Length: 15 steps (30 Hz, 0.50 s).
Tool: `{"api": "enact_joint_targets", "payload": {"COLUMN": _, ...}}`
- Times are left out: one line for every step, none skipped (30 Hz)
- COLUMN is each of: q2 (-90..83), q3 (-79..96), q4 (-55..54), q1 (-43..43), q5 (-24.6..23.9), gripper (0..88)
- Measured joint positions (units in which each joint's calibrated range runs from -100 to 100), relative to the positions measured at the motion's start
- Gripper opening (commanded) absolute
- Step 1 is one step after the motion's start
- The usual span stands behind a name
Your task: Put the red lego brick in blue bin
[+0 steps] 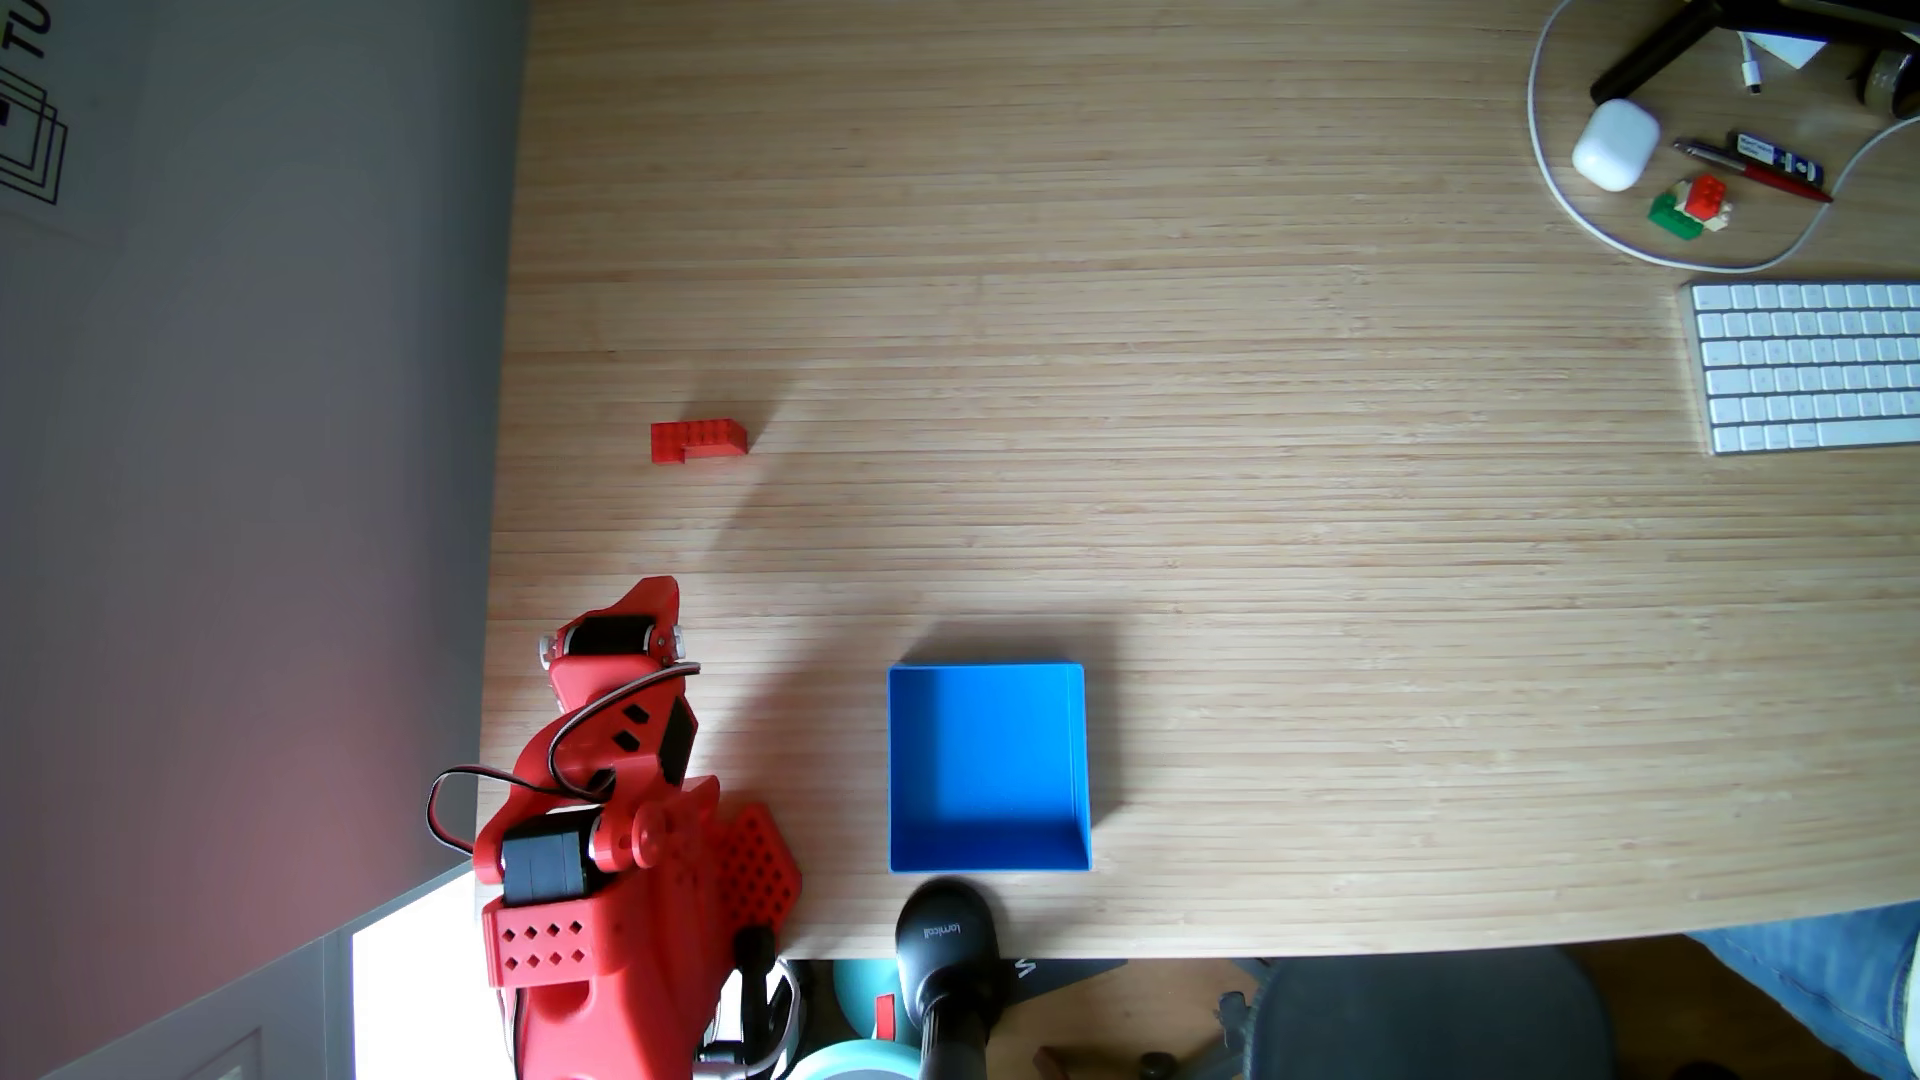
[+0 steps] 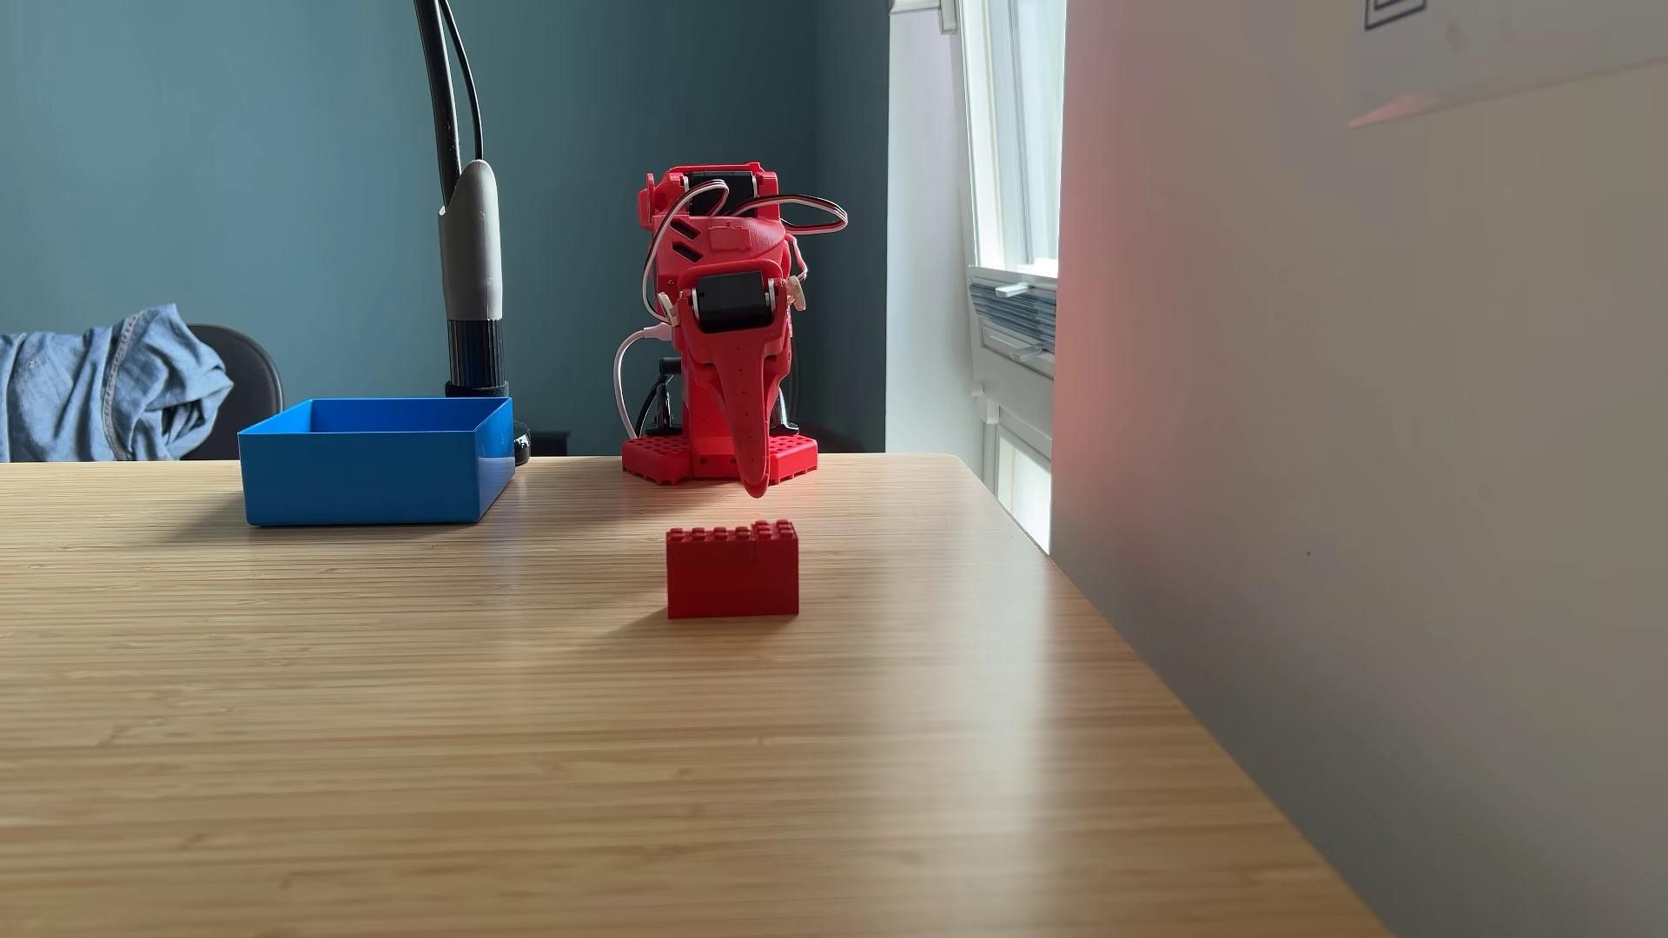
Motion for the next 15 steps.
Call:
{"api": "enact_joint_targets", "payload": {"q2": 0.1, "q3": 0.0, "q4": -0.4, "q1": 0.0, "q5": 0.0, "gripper": 0.1}}
{"api": "enact_joint_targets", "payload": {"q2": 0.1, "q3": -0.3, "q4": -0.9, "q1": 0.0, "q5": 0.0, "gripper": 0.1}}
{"api": "enact_joint_targets", "payload": {"q2": 0.1, "q3": -1.2, "q4": -1.6, "q1": -0.2, "q5": 0.0, "gripper": 0.3}}
{"api": "enact_joint_targets", "payload": {"q2": 0.2, "q3": -2.1, "q4": -2.0, "q1": -0.6, "q5": 0.0, "gripper": 0.3}}
{"api": "enact_joint_targets", "payload": {"q2": 0.4, "q3": -2.9, "q4": -2.2, "q1": -0.9, "q5": 0.0, "gripper": 0.7}}
{"api": "enact_joint_targets", "payload": {"q2": 0.8, "q3": -3.5, "q4": -2.4, "q1": -1.1, "q5": 0.2, "gripper": 1.0}}
{"api": "enact_joint_targets", "payload": {"q2": 0.9, "q3": -3.9, "q4": -2.4, "q1": -1.3, "q5": 0.4, "gripper": 1.3}}
{"api": "enact_joint_targets", "payload": {"q2": 0.9, "q3": -4.2, "q4": -2.4, "q1": -1.4, "q5": 0.5, "gripper": 1.4}}
{"api": "enact_joint_targets", "payload": {"q2": 0.9, "q3": -4.5, "q4": -2.4, "q1": -1.4, "q5": 0.7, "gripper": 1.6}}
{"api": "enact_joint_targets", "payload": {"q2": 1.3, "q3": -4.9, "q4": -2.4, "q1": -1.4, "q5": 0.8, "gripper": 1.9}}
{"api": "enact_joint_targets", "payload": {"q2": 1.9, "q3": -5.5, "q4": -2.4, "q1": -1.4, "q5": 0.8, "gripper": 2.3}}
{"api": "enact_joint_targets", "payload": {"q2": 3.2, "q3": -6.4, "q4": -2.4, "q1": -1.4, "q5": 0.8, "gripper": 2.7}}
{"api": "enact_joint_targets", "payload": {"q2": 4.6, "q3": -7.4, "q4": -2.4, "q1": -1.4, "q5": 0.7, "gripper": 3.0}}
{"api": "enact_joint_targets", "payload": {"q2": 6.3, "q3": -8.6, "q4": -2.4, "q1": -1.4, "q5": 0.5, "gripper": 3.3}}
{"api": "enact_joint_targets", "payload": {"q2": 8.1, "q3": -9.8, "q4": -2.4, "q1": -1.4, "q5": 0.4, "gripper": 3.6}}
